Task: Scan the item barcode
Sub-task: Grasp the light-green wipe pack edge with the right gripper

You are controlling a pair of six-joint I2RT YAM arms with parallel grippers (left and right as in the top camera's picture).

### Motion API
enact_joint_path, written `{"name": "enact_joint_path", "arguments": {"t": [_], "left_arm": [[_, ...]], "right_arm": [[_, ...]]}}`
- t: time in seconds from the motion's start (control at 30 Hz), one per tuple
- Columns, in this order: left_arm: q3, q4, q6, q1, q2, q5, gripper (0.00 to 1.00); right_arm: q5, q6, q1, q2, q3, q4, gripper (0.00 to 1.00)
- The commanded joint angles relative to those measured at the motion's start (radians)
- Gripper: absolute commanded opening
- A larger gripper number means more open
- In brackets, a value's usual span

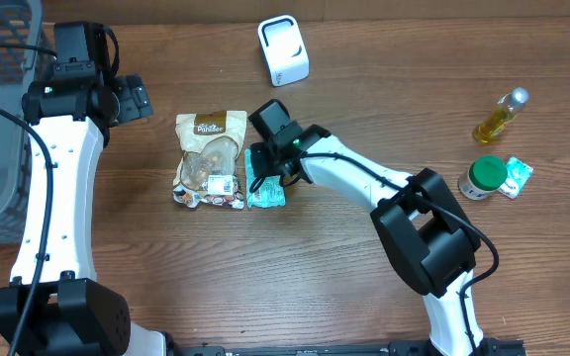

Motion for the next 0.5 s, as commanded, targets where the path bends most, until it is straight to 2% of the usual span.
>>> {"name": "enact_joint_path", "arguments": {"t": [0.0,0.47], "left_arm": [[0.003,-0.002,0.019,-0.007,0.004,-0.01,1.0],[0.003,-0.002,0.019,-0.007,0.004,-0.01,1.0]], "right_arm": [[0.041,0.011,-0.065,0.01,-0.013,-0.058,0.04],[0.027,0.056,-0.159,-0.136,-0.013,-0.177,0.07]]}}
